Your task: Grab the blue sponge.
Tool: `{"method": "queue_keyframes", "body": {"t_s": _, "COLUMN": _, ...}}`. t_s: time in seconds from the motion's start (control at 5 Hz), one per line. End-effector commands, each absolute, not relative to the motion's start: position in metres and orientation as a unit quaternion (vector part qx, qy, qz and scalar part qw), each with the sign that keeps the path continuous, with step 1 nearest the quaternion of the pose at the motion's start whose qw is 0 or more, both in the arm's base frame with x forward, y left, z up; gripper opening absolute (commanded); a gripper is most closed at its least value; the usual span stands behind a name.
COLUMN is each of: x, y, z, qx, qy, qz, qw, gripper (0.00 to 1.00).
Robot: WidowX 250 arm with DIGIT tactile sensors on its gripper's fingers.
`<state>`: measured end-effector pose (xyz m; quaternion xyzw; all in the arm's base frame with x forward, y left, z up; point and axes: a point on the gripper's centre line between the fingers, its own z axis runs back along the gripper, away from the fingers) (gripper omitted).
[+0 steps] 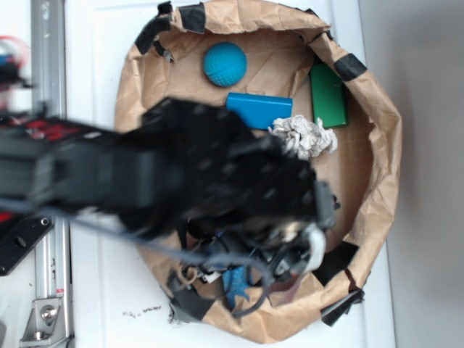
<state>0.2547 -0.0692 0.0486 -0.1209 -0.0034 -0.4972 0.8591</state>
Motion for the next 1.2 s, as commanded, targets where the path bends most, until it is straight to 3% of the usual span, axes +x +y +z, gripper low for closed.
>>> {"method": "queue_keyframes", "body": {"t_s": 0.0, "x": 0.232, "y": -0.098, "z": 0.048, "qx": -0.06, "qy": -0.014, "qz": -0.565, "qw": 0.823, "gripper": 1.0}}
{"method": "queue_keyframes", "body": {"t_s": 0.2, "x": 0.228, "y": -0.109, "z": 0.038, "qx": -0.011, "qy": -0.012, "qz": -0.578, "qw": 0.816, "gripper": 1.0}}
{"method": "queue_keyframes", "body": {"t_s": 0.4, "x": 0.228, "y": -0.115, "z": 0.03, "qx": -0.007, "qy": 0.016, "qz": -0.584, "qw": 0.811, "gripper": 1.0}}
{"method": "queue_keyframes", "body": {"t_s": 0.8, "x": 0.273, "y": -0.083, "z": 0.038, "qx": -0.007, "qy": -0.001, "qz": -0.479, "qw": 0.878, "gripper": 0.97}}
{"method": "queue_keyframes", "body": {"t_s": 1.0, "x": 0.285, "y": -0.065, "z": 0.039, "qx": -0.007, "qy": -0.008, "qz": -0.448, "qw": 0.894, "gripper": 0.97}}
